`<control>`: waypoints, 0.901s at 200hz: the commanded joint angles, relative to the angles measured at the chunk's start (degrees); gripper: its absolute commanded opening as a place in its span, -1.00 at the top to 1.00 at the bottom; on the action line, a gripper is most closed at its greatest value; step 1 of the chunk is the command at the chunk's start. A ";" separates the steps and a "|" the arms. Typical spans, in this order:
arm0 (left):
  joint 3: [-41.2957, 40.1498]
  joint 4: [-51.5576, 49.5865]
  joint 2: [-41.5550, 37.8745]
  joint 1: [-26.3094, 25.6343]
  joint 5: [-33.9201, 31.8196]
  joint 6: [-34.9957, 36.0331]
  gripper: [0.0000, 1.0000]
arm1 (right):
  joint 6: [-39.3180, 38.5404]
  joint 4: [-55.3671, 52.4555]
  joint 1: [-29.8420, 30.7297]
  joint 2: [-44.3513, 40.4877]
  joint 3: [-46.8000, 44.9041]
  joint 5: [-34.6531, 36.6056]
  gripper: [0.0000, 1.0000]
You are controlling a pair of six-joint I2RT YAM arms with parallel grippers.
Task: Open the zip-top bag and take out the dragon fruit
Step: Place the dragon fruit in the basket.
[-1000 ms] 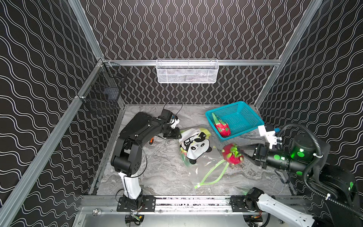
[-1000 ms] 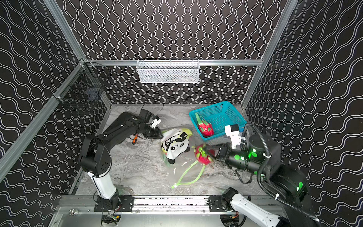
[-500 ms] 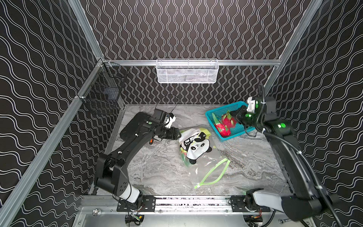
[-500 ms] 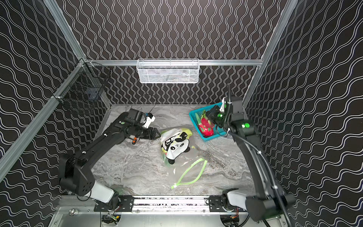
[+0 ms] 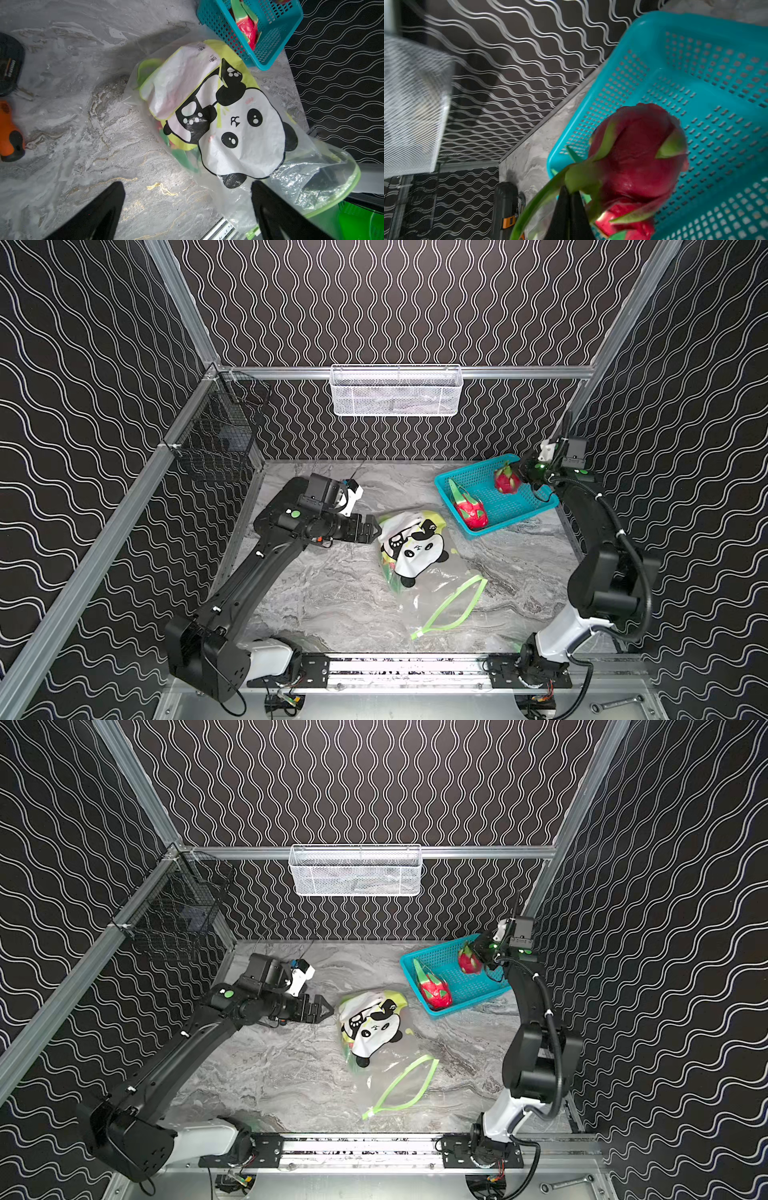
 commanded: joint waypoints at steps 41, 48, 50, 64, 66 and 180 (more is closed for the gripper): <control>5.87 -5.48 5.89 0.40 -3.24 -4.59 -0.97 | -3.26 5.89 -2.25 10.31 0.77 -6.54 1.00; 5.89 -5.10 6.15 0.37 -3.32 -4.88 -0.97 | -3.12 6.40 -2.51 10.84 0.26 -6.94 1.00; 5.90 -5.00 6.16 0.37 -3.33 -4.98 -0.97 | -3.08 6.55 -2.55 10.90 0.05 -7.04 1.00; 5.68 -4.26 6.20 0.45 -3.35 -5.52 -0.97 | -2.94 6.82 -2.90 11.87 -0.79 -7.68 1.00; 5.63 -4.13 6.19 0.46 -3.33 -5.63 -0.97 | -2.94 6.79 -2.96 11.99 -0.85 -7.79 1.00; 7.37 -6.26 7.71 0.59 -3.30 -2.16 -0.97 | -1.82 4.82 -3.80 10.40 1.17 -9.33 0.21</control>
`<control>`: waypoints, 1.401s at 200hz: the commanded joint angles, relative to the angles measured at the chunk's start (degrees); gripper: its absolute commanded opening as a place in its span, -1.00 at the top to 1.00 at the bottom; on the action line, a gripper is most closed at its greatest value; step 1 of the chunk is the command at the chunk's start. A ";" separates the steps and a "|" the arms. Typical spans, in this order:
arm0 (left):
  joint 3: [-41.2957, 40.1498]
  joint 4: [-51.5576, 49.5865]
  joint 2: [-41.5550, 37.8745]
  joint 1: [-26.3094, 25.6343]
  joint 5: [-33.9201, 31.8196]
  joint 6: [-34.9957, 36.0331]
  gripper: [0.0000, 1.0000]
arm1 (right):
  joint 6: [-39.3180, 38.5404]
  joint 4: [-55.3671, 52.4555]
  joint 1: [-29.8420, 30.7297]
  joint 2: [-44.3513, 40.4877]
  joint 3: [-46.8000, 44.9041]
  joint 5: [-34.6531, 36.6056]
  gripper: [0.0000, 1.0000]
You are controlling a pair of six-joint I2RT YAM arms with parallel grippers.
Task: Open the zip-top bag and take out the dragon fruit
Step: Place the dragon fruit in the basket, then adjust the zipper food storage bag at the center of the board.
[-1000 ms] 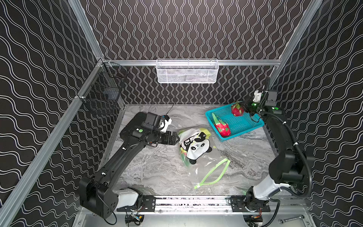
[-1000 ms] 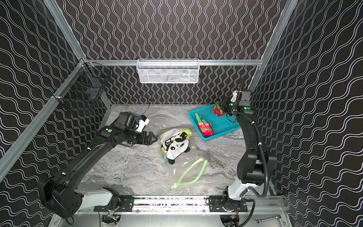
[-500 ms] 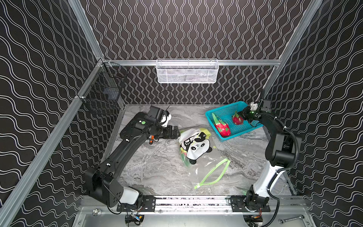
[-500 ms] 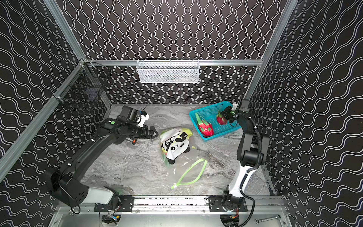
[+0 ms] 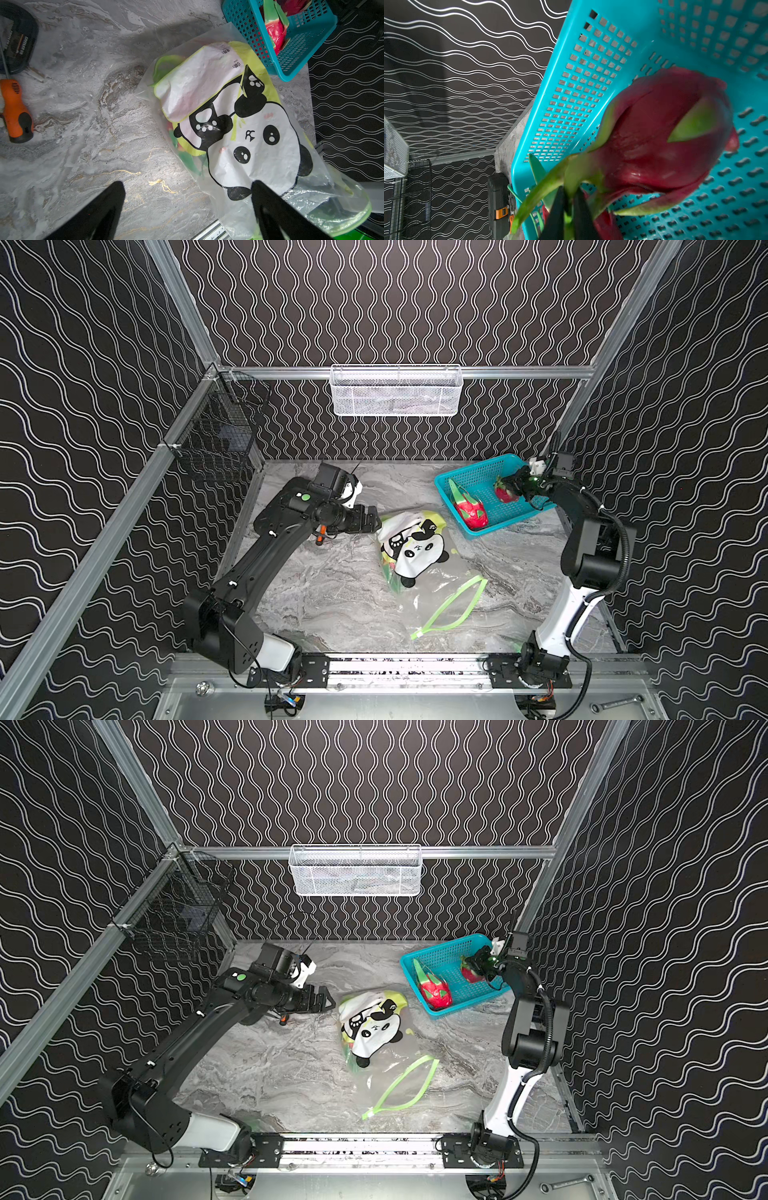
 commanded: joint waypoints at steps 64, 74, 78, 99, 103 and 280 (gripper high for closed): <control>-2.59 -2.30 -3.85 0.12 -2.49 4.13 -0.97 | 1.21 -3.35 -0.14 -16.13 -0.64 -1.21 -0.53; -3.88 -1.60 -4.88 0.11 -2.57 4.02 -0.97 | 1.88 -3.86 0.28 -20.24 -3.14 -2.47 -0.52; -4.47 -1.30 -5.22 0.18 -2.57 3.88 -0.97 | 2.21 -4.15 0.65 -22.02 -4.51 -2.69 -0.52; -7.43 0.96 -6.71 0.11 -1.22 3.50 -0.97 | 1.81 -8.04 4.55 -32.38 -11.10 -2.61 -0.51; -8.05 1.61 -6.95 0.11 -0.78 3.36 -0.97 | 1.30 -9.46 5.59 -34.30 -12.11 -1.97 -0.50; -3.69 -1.42 0.10 -3.67 -5.62 0.55 -0.96 | -9.39 -57.88 13.95 -85.95 -44.33 -16.36 0.16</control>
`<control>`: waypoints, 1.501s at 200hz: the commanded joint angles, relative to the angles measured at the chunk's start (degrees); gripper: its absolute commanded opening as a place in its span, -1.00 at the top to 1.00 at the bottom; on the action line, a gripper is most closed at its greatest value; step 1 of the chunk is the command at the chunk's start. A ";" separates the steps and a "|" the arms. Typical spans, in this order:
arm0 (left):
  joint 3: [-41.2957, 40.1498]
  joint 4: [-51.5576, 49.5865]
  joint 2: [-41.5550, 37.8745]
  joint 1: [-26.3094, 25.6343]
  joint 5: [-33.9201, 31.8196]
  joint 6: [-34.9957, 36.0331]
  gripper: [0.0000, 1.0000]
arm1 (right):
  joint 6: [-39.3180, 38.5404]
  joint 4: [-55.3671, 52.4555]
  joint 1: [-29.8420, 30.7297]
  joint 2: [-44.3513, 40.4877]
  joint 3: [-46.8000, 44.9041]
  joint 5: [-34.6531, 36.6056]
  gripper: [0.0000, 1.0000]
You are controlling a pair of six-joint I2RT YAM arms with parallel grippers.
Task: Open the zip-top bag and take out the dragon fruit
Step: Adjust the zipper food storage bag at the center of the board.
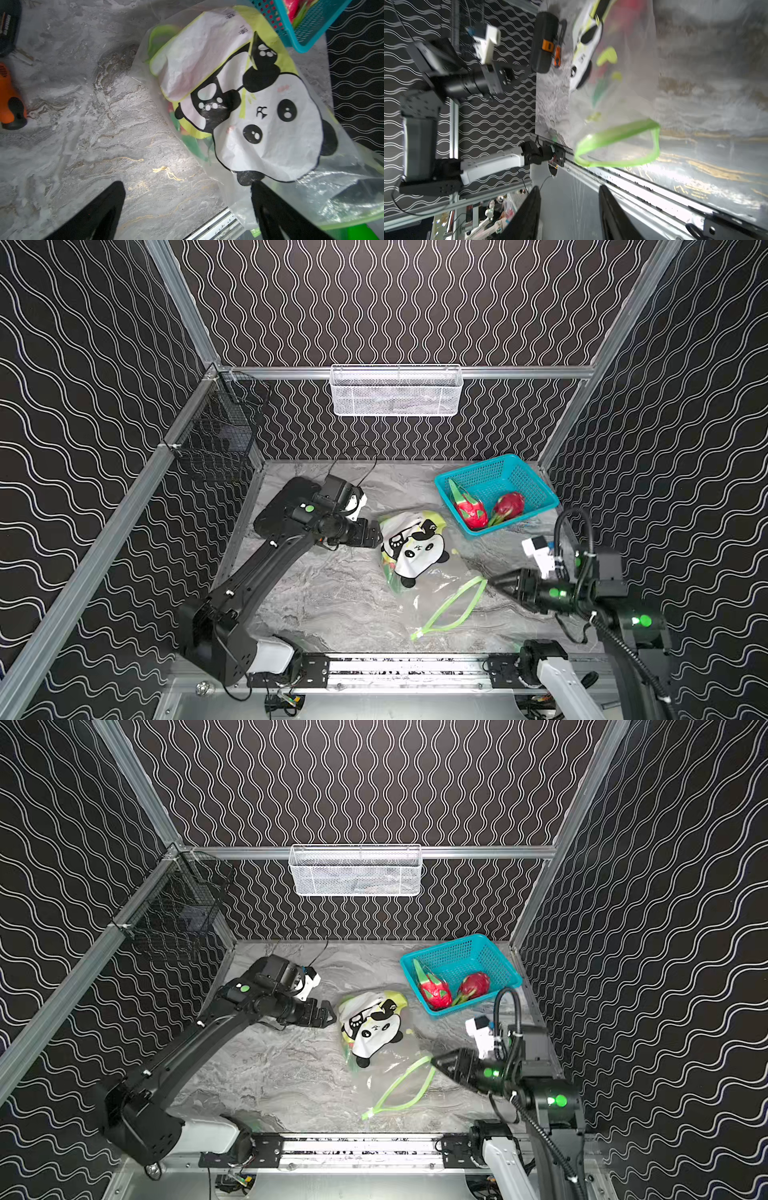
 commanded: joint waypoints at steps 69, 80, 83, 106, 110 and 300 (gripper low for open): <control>6.53 8.66 16.47 1.34 -2.66 -1.96 -0.93 | 17.31 17.96 0.50 -5.83 -18.83 -8.57 0.29; 7.80 10.10 19.38 2.03 -2.18 -2.23 -0.91 | 19.01 20.27 1.66 -4.82 -19.88 -7.77 0.29; 8.12 10.63 19.98 2.27 -2.03 -2.22 -0.91 | 19.58 21.19 2.24 -4.48 -20.15 -7.50 0.30; 9.51 14.62 24.96 4.22 0.97 -2.19 -0.91 | 26.77 31.28 11.58 -1.02 -22.86 -2.25 0.30; 9.97 14.93 25.79 4.43 1.47 -1.89 -0.91 | 28.65 34.07 14.17 -0.05 -23.51 -0.89 0.29; 4.07 23.24 14.25 3.79 16.22 -9.66 1.00 | 32.19 69.24 20.59 38.25 -22.86 12.68 -0.25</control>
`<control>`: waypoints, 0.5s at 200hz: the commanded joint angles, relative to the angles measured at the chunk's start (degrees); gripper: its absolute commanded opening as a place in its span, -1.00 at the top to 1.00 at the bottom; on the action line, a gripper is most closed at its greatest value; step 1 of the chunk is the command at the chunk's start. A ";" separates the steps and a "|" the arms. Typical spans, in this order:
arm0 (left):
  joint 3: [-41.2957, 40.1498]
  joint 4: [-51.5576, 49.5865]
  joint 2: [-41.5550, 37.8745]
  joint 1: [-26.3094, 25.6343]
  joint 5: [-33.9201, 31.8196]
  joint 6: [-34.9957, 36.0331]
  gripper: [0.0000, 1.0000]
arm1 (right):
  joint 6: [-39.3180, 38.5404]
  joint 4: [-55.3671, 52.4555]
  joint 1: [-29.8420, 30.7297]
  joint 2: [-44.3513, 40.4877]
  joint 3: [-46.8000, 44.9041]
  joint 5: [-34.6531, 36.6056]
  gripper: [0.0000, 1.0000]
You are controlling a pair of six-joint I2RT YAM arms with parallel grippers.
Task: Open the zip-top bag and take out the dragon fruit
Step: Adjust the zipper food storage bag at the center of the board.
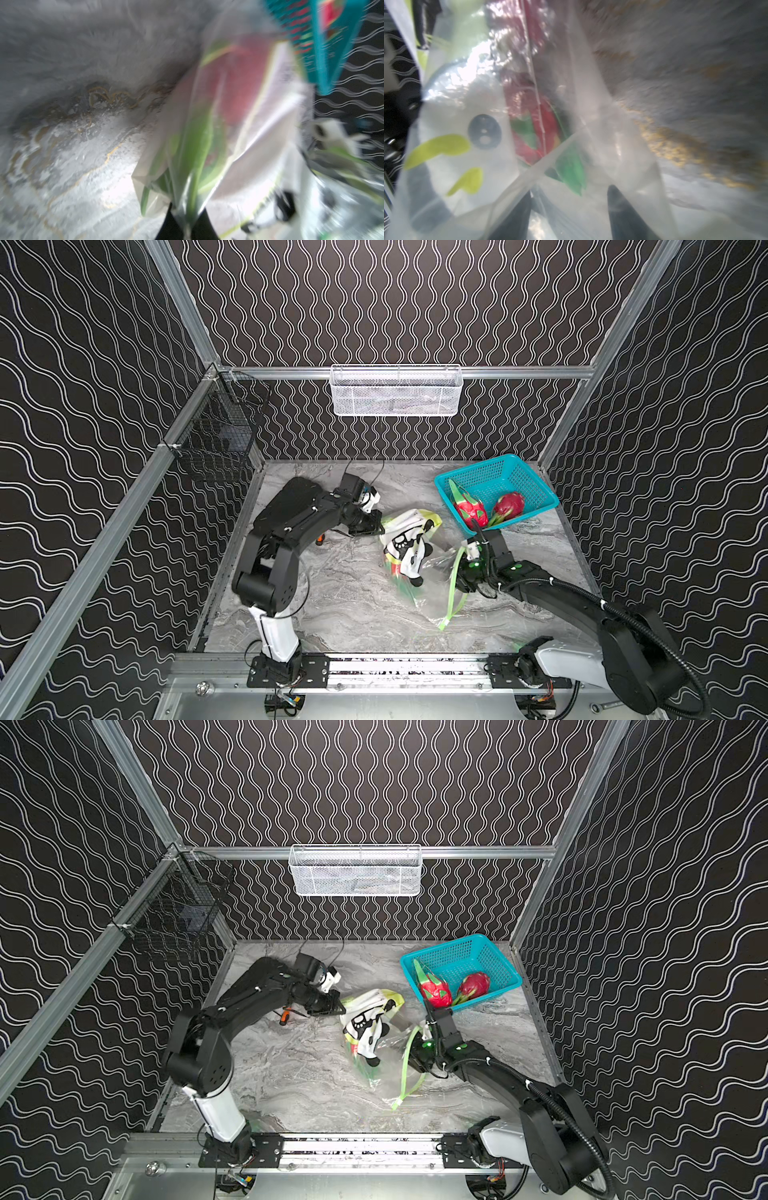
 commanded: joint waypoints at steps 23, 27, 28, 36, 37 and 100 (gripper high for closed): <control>7.54 -4.25 -4.99 -4.10 0.05 -7.26 1.00 | -5.05 9.63 -2.52 2.20 -1.99 -13.79 -0.31; 7.57 -4.42 -5.13 -4.06 1.18 -7.95 1.00 | -5.33 9.51 -2.54 2.43 -2.05 -14.04 -0.31; 7.56 -4.34 -5.29 -4.05 1.58 -8.15 1.00 | -5.44 9.42 -2.55 2.51 -2.07 -14.06 -0.31; 7.01 -2.63 -6.96 -4.42 1.93 -9.63 1.00 | -6.39 8.98 -2.48 2.43 -2.11 -14.29 -0.32; 6.97 -2.66 -7.18 -4.54 1.74 -9.78 1.00 | -6.54 8.90 -2.51 2.42 -2.10 -14.36 -0.32; -6.11 -7.41 -8.06 -3.91 -8.46 -4.53 1.00 | -9.90 8.10 -0.25 2.95 -0.95 -15.21 -0.39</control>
